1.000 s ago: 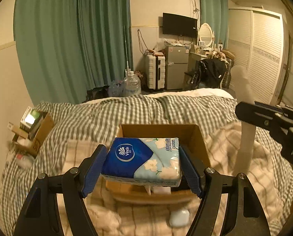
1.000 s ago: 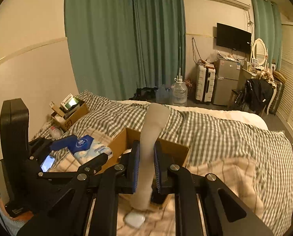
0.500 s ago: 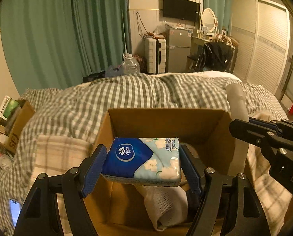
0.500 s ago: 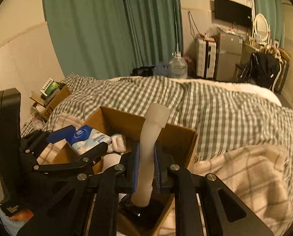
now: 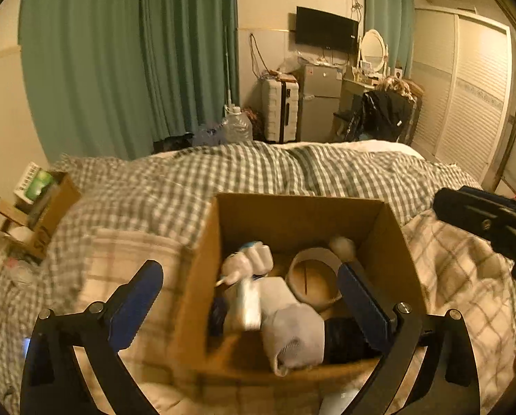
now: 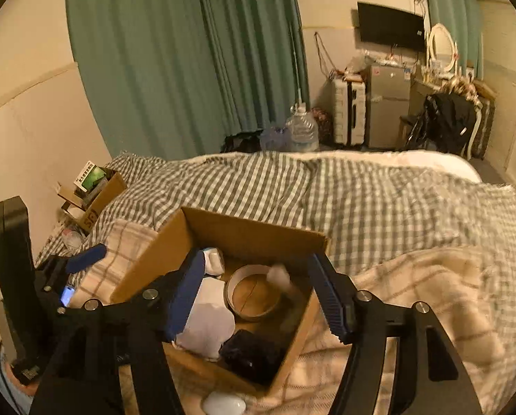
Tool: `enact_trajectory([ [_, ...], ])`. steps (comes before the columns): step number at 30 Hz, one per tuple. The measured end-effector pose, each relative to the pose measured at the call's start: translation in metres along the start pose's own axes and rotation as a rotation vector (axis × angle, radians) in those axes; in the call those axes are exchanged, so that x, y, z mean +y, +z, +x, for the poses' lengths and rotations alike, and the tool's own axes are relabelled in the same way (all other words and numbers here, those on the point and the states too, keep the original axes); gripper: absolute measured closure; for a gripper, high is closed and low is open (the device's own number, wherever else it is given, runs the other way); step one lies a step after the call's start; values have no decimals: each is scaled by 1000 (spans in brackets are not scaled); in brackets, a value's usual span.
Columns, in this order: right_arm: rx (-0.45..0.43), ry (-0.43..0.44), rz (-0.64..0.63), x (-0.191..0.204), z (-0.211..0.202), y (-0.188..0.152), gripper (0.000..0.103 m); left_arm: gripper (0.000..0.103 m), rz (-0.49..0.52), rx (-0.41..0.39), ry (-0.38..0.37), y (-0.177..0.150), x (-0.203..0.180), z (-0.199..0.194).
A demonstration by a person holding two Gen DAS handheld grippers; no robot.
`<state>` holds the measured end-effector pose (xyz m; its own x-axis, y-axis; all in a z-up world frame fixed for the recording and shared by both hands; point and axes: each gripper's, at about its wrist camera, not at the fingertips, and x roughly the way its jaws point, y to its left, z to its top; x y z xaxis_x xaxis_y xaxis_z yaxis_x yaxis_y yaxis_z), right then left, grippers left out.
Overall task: Organize objects
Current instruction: 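Carry the tissue pack and tube into the box and open both grippers, then grasp the white earbud case with the right gripper while the left gripper grasps the lace cloth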
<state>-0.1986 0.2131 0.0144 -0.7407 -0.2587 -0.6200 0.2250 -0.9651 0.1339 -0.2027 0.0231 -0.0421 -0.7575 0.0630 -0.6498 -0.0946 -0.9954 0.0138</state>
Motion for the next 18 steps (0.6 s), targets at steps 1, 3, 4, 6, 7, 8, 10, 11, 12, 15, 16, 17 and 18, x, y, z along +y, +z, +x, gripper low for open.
enact_trajectory([
  [1, -7, -10, -10, 3, -9, 1, 36, 0, -4, -4, -2, 0, 4, -13],
  [3, -24, -33, -29, 10, -34, 1, 32, 0, -13, -11, 1, -1, 10, -34],
  [4, -30, -40, -37, 14, -45, 0, 30, 0, -15, -15, 4, -2, 13, -48],
  [6, -35, -48, -50, 21, -64, -3, 28, 0, -12, -17, 19, -4, 19, -66],
  [7, -39, -58, -57, 25, -76, -6, 27, 0, -11, -20, 26, -6, 23, -76],
  [8, -42, -67, -61, 28, -84, -9, 24, 0, -13, -24, 31, -9, 25, -85],
  [10, -40, -89, -68, 34, -100, -17, 22, 0, -25, -25, 32, -18, 32, -100],
  [11, -37, -94, -73, 36, -104, -22, 21, 0, -31, -24, 31, -22, 35, -105],
  [12, -32, -99, -75, 39, -108, -27, 21, 0, -39, -24, 33, -27, 38, -110],
  [15, -1, -127, -49, 43, -112, -46, 17, 0, -58, -12, 37, -46, 48, -116],
  [16, 6, -130, -44, 46, -111, -52, 17, 0, -62, 0, 44, -55, 50, -115],
  [17, 11, -126, -42, 47, -109, -57, 17, 0, -63, 10, 52, -61, 52, -114],
  [18, 18, -124, -43, 49, -106, -62, 17, 0, -65, 21, 62, -69, 54, -111],
])
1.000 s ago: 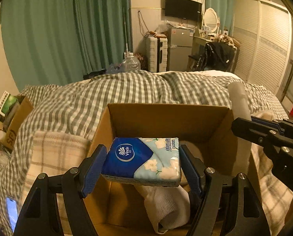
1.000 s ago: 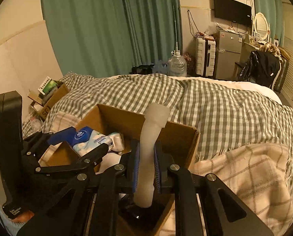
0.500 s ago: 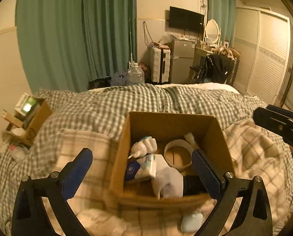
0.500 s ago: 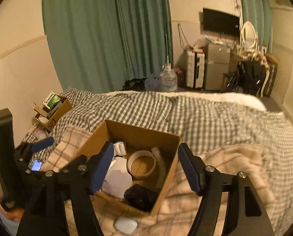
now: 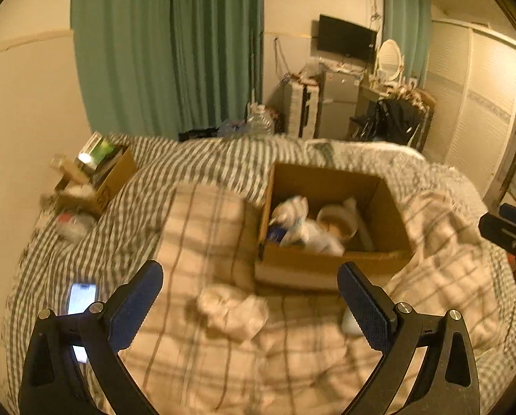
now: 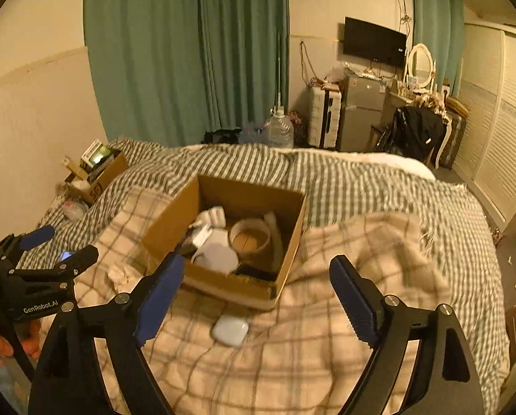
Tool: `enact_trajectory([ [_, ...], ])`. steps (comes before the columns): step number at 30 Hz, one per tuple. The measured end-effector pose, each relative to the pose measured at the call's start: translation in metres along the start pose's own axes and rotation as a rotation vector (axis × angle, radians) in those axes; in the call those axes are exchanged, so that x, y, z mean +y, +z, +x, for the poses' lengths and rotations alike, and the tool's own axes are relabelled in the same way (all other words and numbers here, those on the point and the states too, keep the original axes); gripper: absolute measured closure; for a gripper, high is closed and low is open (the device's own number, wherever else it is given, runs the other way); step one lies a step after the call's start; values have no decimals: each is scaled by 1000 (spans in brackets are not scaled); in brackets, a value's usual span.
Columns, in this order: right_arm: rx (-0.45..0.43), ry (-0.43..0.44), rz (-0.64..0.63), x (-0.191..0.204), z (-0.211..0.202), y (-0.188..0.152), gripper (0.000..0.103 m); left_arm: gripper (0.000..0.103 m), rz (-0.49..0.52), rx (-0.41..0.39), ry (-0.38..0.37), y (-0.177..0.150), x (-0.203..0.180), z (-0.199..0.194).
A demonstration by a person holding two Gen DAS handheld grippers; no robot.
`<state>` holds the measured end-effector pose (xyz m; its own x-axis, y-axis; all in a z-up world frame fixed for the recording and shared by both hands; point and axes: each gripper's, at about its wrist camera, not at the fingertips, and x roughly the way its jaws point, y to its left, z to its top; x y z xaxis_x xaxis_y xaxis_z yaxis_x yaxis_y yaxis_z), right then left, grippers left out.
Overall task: Organize objects
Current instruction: 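Grasp the white earbud case with the right gripper while the left gripper grasps the lace cloth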
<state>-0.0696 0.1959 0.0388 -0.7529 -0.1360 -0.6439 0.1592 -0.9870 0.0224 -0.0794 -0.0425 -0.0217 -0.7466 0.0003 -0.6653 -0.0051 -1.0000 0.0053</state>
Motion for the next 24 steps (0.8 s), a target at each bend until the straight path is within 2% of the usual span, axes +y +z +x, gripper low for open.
enact_trajectory([
  [3, 42, -10, 5, 6, 19, -20, 17, 0, -23, 30, 33, -26, 8, 14],
  [8, 132, -22, -4, 12, 69, -55, 17, 0, -68, 80, 23, -55, 18, 44],
  [11, 187, -28, -28, 18, 97, -71, 17, 0, -46, 110, 40, -61, 20, 65],
  [15, 254, -13, -23, 22, 131, -85, 17, 0, -75, 143, 52, -68, 26, 86],
  [18, 271, -4, -35, 30, 147, -86, 17, 0, -89, 148, 54, -71, 27, 94],
  [22, 300, -14, -61, 44, 175, -98, 17, 0, -53, 172, 45, -78, 23, 102],
  [24, 345, -16, -69, 48, 189, -108, 29, 0, -61, 192, 41, -81, 23, 107],
])
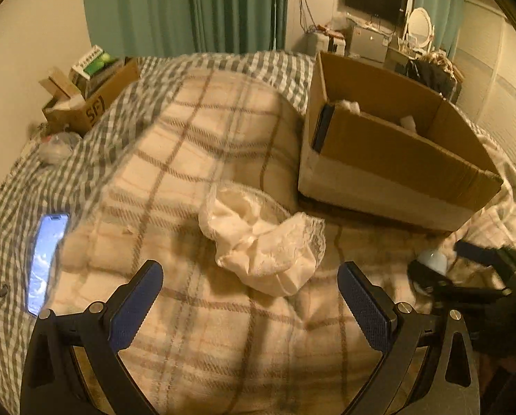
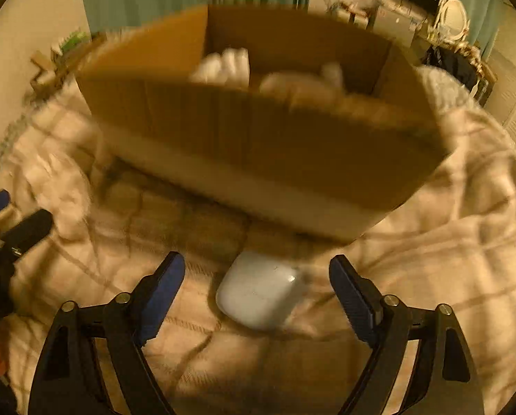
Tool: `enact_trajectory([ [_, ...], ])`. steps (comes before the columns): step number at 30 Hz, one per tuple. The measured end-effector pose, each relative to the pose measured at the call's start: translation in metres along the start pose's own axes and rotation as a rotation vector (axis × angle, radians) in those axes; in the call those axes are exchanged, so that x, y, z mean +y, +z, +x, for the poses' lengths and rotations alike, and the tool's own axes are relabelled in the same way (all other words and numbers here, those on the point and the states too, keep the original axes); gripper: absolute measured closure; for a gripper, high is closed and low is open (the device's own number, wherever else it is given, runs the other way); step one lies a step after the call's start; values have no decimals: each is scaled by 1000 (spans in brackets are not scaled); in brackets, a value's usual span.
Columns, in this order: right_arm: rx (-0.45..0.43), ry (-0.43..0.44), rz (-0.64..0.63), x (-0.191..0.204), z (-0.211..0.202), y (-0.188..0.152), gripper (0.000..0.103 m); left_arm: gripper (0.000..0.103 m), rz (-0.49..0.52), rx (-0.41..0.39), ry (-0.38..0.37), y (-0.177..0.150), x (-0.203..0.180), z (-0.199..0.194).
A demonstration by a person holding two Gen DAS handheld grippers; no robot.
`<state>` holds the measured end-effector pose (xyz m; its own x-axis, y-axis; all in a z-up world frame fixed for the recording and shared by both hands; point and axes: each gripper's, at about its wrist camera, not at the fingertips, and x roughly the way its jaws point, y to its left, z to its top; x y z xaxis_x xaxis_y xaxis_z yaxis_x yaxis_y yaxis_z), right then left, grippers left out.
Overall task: Organize objects
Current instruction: 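Grasp the white earbud case with the right gripper while the left gripper grasps the lace cloth, then lower the earbud case and lace cloth into the box and open both grippers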
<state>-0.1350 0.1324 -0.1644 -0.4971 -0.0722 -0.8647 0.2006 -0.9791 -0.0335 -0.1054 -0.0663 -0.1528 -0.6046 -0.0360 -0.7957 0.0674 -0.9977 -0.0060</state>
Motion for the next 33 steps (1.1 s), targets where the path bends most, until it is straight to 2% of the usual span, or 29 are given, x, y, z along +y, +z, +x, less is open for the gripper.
enact_trajectory([
  [1, 27, 6, 2, 0, 6, -2, 41, 0, -4, 9, -3, -1, 1, 3],
  [5, 52, 47, 33, -8, 9, -6, 47, 0, 4, 27, -13, 0, -3, 6],
  [10, 42, 68, 19, -5, 0, -10, 47, 0, 20, 43, 2, 8, -10, 10],
  [14, 13, 109, 9, -3, -10, -12, 47, 0, 22, -7, 86, 17, -13, 18],
  [18, 3, 100, -32, 5, -14, -15, 47, 2, 14, 3, 58, 19, -17, 34],
  [19, 1, 100, -35, 6, -15, -15, 47, 6, 20, 6, 56, 18, -19, 38],
  [21, -2, 106, -35, 6, -15, -16, 47, 21, 34, 15, 62, 16, -21, 46],
  [22, -3, 110, -33, 5, -14, -17, 47, 51, 41, 19, 71, 14, -22, 48],
  [23, -6, 114, -31, 3, -15, -17, 47, 72, 51, 27, 70, 13, -23, 49],
  [26, -32, 125, -32, -2, -16, -14, 47, 78, 47, 21, 34, 8, -24, 37],
  [33, -148, 111, -67, -2, -60, -18, 47, 79, 17, -9, -24, -8, -20, -19],
])
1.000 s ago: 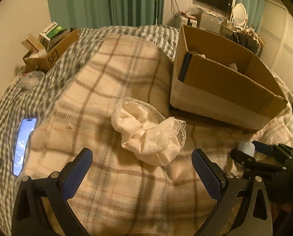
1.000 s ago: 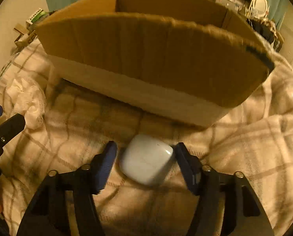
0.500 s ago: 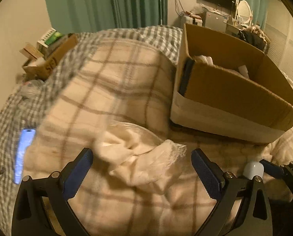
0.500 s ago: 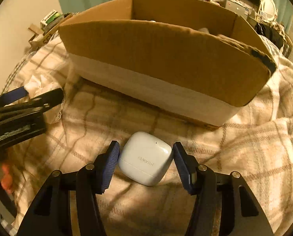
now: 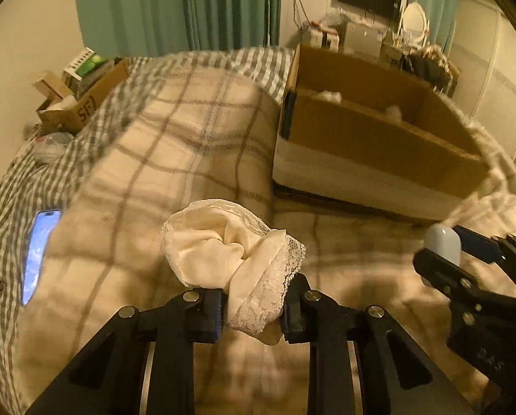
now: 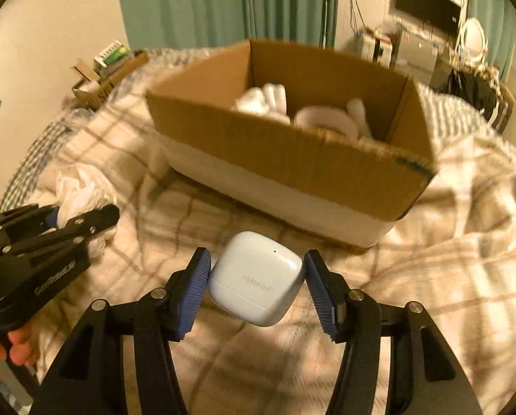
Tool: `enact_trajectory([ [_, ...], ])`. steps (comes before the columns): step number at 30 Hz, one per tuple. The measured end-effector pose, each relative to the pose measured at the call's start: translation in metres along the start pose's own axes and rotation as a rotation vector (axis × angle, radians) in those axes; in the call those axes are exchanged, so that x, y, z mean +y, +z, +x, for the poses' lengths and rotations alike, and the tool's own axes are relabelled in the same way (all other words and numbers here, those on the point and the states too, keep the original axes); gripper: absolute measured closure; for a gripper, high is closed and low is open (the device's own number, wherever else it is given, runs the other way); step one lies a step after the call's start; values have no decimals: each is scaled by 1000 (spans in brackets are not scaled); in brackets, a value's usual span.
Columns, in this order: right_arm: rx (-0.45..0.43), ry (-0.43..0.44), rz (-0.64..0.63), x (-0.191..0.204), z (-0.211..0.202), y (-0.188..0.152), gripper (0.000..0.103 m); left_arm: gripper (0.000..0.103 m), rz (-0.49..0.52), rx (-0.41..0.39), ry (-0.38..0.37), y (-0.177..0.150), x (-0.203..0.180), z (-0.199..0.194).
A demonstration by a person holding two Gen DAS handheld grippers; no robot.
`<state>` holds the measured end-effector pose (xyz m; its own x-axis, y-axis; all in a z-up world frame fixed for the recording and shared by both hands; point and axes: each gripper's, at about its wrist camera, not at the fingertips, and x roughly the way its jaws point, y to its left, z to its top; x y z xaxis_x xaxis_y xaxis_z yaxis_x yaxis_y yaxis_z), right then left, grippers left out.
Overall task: Organize objects
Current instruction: 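Lower the earbud case and lace cloth into the box and open both grippers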
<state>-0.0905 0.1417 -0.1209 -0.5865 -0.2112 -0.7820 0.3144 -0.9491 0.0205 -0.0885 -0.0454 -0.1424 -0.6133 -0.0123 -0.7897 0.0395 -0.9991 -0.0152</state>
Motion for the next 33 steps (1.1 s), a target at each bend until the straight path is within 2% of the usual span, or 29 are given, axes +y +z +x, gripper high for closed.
enact_trajectory([
  [9, -106, 13, -13, 21, -72, 11, 47, 79, 50, -44, -74, -4, -27, -68],
  [13, -165, 11, 8, 14, -106, 21, 47, 79, 79, -82, -97, 8, -38, -94],
  [19, -243, -20, 12, -2, -134, 49, 47, 79, 76, -125, -126, 42, -49, -111],
  [22, -276, -69, -7, -9, -137, 71, 47, 79, 84, -138, -150, 65, -55, -109],
  [27, -329, -71, 16, -29, -138, 109, 47, 79, 125, -155, -130, 100, -68, -94],
  [33, -348, -75, 23, -48, -109, 147, 47, 79, 116, -161, -157, 134, -73, -54],
])
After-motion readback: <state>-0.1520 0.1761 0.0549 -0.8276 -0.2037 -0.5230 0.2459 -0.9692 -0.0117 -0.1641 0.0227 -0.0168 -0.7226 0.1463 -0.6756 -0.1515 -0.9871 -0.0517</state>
